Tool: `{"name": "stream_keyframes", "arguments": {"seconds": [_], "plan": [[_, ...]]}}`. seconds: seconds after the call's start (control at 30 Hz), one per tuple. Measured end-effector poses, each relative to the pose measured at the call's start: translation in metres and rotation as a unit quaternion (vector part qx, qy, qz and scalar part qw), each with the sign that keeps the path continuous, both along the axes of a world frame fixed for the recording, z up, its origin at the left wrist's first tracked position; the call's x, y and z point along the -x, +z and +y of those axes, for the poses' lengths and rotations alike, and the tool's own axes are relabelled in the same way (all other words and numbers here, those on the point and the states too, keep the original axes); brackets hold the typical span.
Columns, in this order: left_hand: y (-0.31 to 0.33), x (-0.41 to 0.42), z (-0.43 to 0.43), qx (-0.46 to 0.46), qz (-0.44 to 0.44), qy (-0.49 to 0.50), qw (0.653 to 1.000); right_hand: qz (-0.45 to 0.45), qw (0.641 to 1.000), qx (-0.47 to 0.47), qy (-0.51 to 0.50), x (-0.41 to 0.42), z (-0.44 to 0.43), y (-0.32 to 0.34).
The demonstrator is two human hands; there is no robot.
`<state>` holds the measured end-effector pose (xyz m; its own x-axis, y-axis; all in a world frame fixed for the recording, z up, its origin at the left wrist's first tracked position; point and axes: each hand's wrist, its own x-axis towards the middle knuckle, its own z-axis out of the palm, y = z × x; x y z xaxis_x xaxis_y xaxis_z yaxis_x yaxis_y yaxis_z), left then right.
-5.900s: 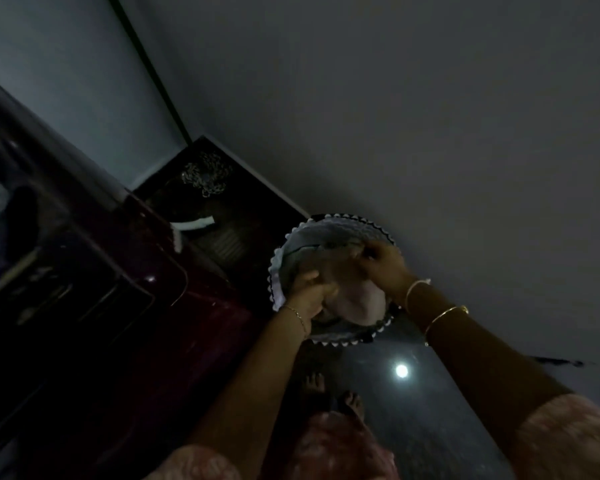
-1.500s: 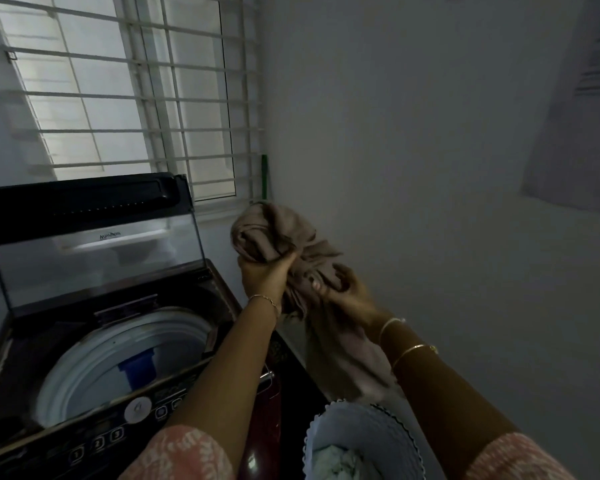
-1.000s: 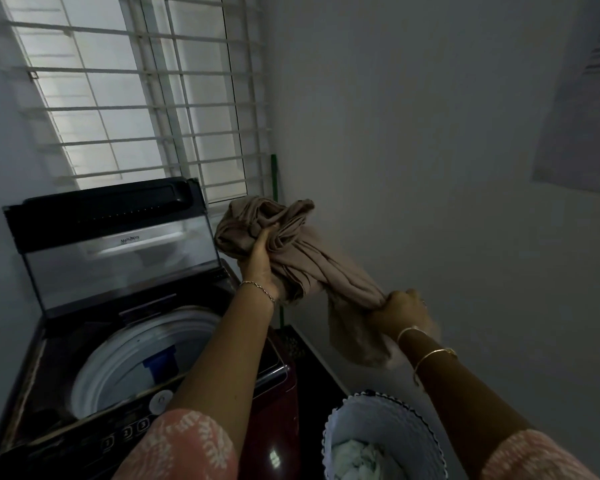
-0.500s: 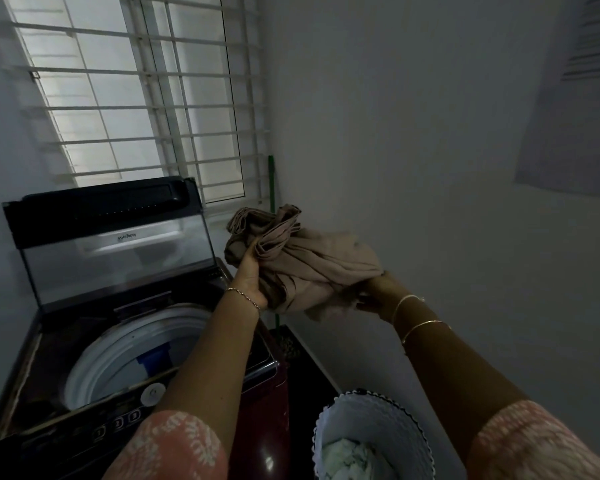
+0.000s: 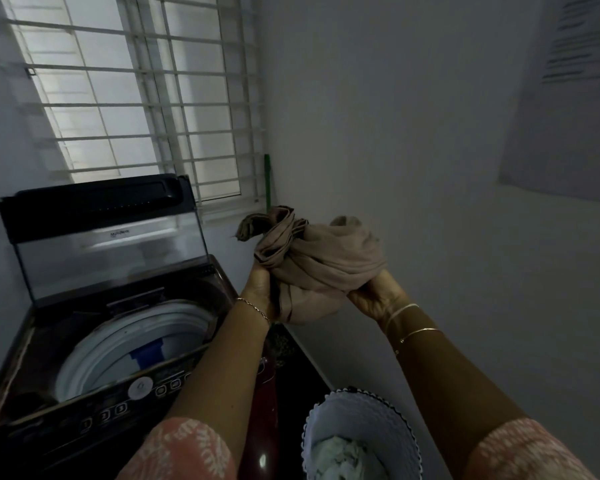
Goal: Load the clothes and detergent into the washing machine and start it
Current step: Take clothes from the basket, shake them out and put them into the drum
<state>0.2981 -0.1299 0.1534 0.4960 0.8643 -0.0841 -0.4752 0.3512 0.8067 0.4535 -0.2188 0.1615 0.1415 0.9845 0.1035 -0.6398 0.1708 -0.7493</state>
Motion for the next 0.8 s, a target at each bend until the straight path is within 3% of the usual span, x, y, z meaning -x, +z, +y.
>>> {"name": "stream_keyframes", "arguments": {"seconds": [0.27, 0.47, 0.8], "plan": [[-0.013, 0.051, 0.006, -0.013, 0.015, 0.094, 0.995, 0.079, 0.99, -0.066, 0.1, 0.038, 0.038, -0.025], [-0.023, 0.127, 0.048, 0.049, 0.076, 0.117, 0.989, 0.167, 0.98, 0.034, 0.099, 0.092, 0.091, -0.034], [-0.067, 0.249, 0.164, 0.141, 0.194, 0.139, 0.961, -0.01, 0.969, 0.134, 0.206, 0.204, 0.249, -0.061]]}}
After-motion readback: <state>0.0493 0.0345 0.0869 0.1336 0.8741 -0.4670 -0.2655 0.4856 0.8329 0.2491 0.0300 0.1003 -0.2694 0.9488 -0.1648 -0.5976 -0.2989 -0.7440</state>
